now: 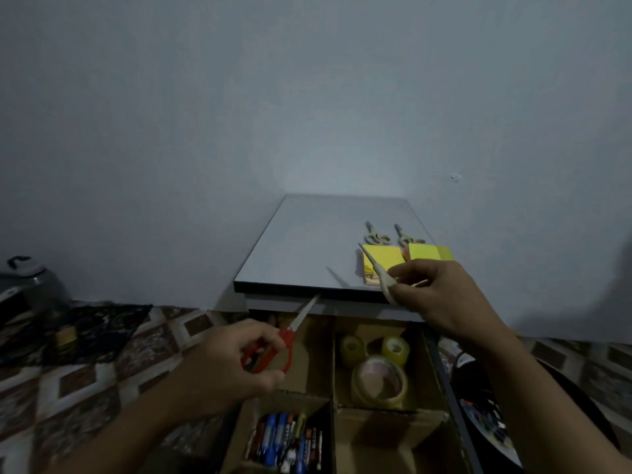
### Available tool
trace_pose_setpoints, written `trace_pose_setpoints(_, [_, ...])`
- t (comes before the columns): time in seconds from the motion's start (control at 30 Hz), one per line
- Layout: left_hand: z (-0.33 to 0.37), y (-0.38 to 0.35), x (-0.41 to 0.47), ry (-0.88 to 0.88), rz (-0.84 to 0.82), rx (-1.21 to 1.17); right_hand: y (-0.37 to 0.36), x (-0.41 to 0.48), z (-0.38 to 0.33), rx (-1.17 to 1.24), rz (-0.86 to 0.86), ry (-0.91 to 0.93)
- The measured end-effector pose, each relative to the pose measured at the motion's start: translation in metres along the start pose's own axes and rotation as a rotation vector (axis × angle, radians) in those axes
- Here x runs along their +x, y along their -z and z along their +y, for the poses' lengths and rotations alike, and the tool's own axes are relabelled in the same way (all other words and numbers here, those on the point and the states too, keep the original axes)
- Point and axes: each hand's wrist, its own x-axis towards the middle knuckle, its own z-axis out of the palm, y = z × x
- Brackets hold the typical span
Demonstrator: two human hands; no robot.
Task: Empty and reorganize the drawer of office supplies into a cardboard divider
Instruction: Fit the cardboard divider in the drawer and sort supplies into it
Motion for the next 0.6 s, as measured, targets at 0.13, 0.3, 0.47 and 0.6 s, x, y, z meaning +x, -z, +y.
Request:
trace_pose_setpoints(0.13, [-0.006,-0.009,-0.001,0.042,-0.132,0.056,-0.004,-0.011,0.008,-0.038,-0.013,0.000])
trace_pose_setpoints(0.3, [-0.020,-0.023,0.028,0.081,-0.166,0.148,-0.013,-0.019,0.013,-0.059,-0.065,-0.016])
trace_pose_setpoints(0.47, [-0.030,-0.047,0.065,0.136,-0.253,0.269,-0.026,-0.021,0.024,-0.064,-0.123,-0.042])
trace_pose_setpoints(0.6, [-0.035,-0.061,0.082,0.172,-0.358,0.339,-0.034,-0.025,0.029,-0.085,-0.168,-0.052])
